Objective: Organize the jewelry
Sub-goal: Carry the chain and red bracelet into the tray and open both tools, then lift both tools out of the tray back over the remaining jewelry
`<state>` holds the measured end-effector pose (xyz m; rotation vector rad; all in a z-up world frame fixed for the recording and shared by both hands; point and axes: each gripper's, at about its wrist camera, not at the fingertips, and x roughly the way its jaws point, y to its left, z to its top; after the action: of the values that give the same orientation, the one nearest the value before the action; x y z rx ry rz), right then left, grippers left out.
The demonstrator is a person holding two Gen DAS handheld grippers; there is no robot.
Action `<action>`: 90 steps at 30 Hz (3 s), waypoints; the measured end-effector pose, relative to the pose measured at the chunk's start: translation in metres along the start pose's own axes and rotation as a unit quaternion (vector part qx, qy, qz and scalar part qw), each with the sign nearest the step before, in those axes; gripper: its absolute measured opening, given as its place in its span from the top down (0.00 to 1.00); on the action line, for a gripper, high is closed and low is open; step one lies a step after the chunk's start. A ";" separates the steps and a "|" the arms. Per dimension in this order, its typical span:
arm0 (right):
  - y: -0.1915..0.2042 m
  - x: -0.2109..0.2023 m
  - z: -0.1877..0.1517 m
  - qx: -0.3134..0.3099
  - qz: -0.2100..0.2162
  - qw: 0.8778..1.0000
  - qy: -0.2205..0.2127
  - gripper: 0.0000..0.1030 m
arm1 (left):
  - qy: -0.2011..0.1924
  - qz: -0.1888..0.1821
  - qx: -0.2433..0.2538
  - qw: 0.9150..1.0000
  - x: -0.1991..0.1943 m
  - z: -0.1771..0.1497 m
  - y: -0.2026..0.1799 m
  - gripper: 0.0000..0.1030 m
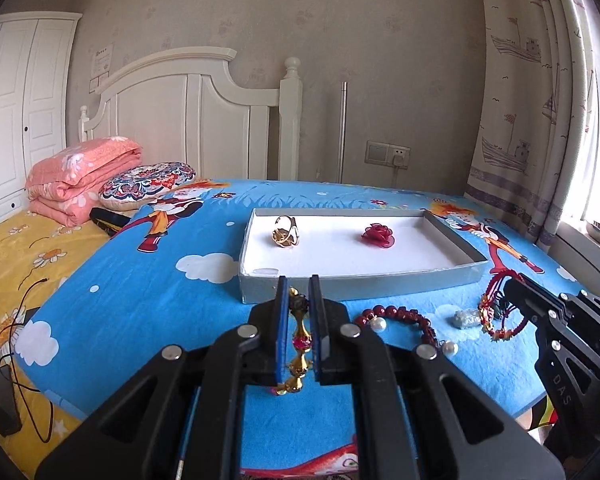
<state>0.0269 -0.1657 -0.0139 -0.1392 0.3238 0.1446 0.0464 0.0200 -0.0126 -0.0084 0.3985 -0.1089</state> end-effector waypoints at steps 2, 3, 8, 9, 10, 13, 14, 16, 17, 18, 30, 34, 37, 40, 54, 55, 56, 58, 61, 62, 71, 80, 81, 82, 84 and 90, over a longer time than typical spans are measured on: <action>0.002 -0.002 0.001 -0.003 -0.001 1.000 -0.002 0.95 | -0.006 0.004 0.001 1.000 -0.006 -0.004 -0.003 0.91; 0.003 -0.002 0.001 -0.005 -0.001 1.000 -0.003 0.95 | -0.008 0.004 0.000 1.000 -0.008 -0.006 -0.004 0.91; 0.007 -0.004 0.003 -0.011 -0.002 1.000 -0.005 0.95 | -0.014 0.003 0.003 1.000 -0.012 -0.011 -0.009 0.91; 0.008 -0.004 0.003 -0.012 -0.002 1.000 -0.005 0.95 | -0.015 0.000 0.003 1.000 -0.013 -0.012 -0.011 0.91; 0.009 -0.004 0.003 -0.014 -0.001 1.000 -0.004 0.95 | -0.016 -0.002 0.005 1.000 -0.012 -0.012 -0.013 0.91; 0.011 -0.004 0.003 -0.016 0.000 1.000 -0.003 0.95 | -0.018 -0.008 0.014 1.000 -0.012 -0.014 -0.019 0.91; 0.012 -0.004 0.002 -0.017 -0.001 1.000 -0.003 0.95 | -0.018 -0.009 0.015 1.000 -0.011 -0.014 -0.020 0.91; 0.012 -0.004 0.002 -0.017 -0.001 1.000 -0.003 0.95 | -0.018 -0.007 0.016 1.000 -0.011 -0.015 -0.022 0.91; 0.012 -0.004 0.003 -0.016 -0.002 1.000 -0.003 0.95 | -0.020 -0.004 0.015 1.000 -0.011 -0.014 -0.022 0.91; 0.011 -0.003 0.002 -0.015 -0.002 1.000 -0.001 0.95 | -0.021 -0.002 0.013 1.000 -0.011 -0.014 -0.021 0.91; -0.005 0.024 0.034 0.006 -0.010 1.000 0.011 0.95 | -0.033 0.013 0.023 0.999 0.009 0.010 -0.028 0.91; -0.012 0.043 0.055 0.006 -0.009 1.000 0.016 0.95 | -0.023 0.010 0.023 0.999 0.033 0.030 -0.032 0.91; -0.016 0.059 0.071 0.004 -0.010 1.000 0.018 0.95 | -0.017 0.012 0.026 0.999 0.052 0.047 -0.034 0.91; -0.024 0.079 0.081 0.010 -0.013 0.999 0.028 0.95 | -0.006 0.013 0.024 1.000 0.072 0.065 -0.032 0.91; -0.038 0.146 0.097 0.008 -0.034 0.997 0.073 0.95 | 0.023 0.031 0.001 0.999 0.137 0.125 -0.012 0.91; -0.039 0.149 0.097 0.009 -0.035 0.996 0.077 0.95 | 0.024 0.033 0.005 0.999 0.140 0.127 -0.012 0.91; -0.040 0.153 0.096 0.010 -0.036 0.996 0.080 0.95 | 0.023 0.035 0.009 0.999 0.141 0.129 -0.013 0.91; -0.041 0.160 0.095 0.011 -0.037 0.995 0.088 0.95 | 0.024 0.040 0.015 0.999 0.145 0.131 -0.013 0.91; -0.039 0.169 0.091 0.008 -0.040 0.994 0.099 0.95 | 0.030 0.046 0.016 0.998 0.152 0.130 -0.015 0.91; -0.038 0.171 0.090 0.006 -0.041 0.994 0.102 0.95 | 0.033 0.048 0.017 0.998 0.155 0.129 -0.016 0.91; -0.034 0.186 0.087 -0.008 -0.044 0.991 0.128 0.94 | 0.058 0.069 0.025 0.996 0.178 0.116 -0.020 0.90; -0.039 0.186 0.081 0.000 -0.048 0.990 0.135 0.59 | 0.044 0.099 0.034 0.994 0.173 0.108 -0.015 0.37; -0.039 0.185 0.081 0.000 -0.048 0.990 0.134 0.59 | 0.045 0.098 0.036 0.994 0.172 0.107 -0.015 0.36; -0.040 0.184 0.081 0.001 -0.047 0.990 0.134 0.59 | 0.044 0.098 0.037 0.994 0.170 0.106 -0.015 0.33; -0.041 0.180 0.082 0.004 -0.046 0.990 0.132 0.59 | 0.041 0.098 0.042 0.993 0.166 0.104 -0.016 0.28; -0.048 0.139 0.079 0.022 -0.033 0.993 0.113 0.56 | 0.027 0.099 0.042 0.994 0.128 0.091 -0.015 0.09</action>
<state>0.1894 -0.1840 0.0199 -0.1225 0.5468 0.0565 0.1972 -0.0100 0.0220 0.1169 0.4470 0.0708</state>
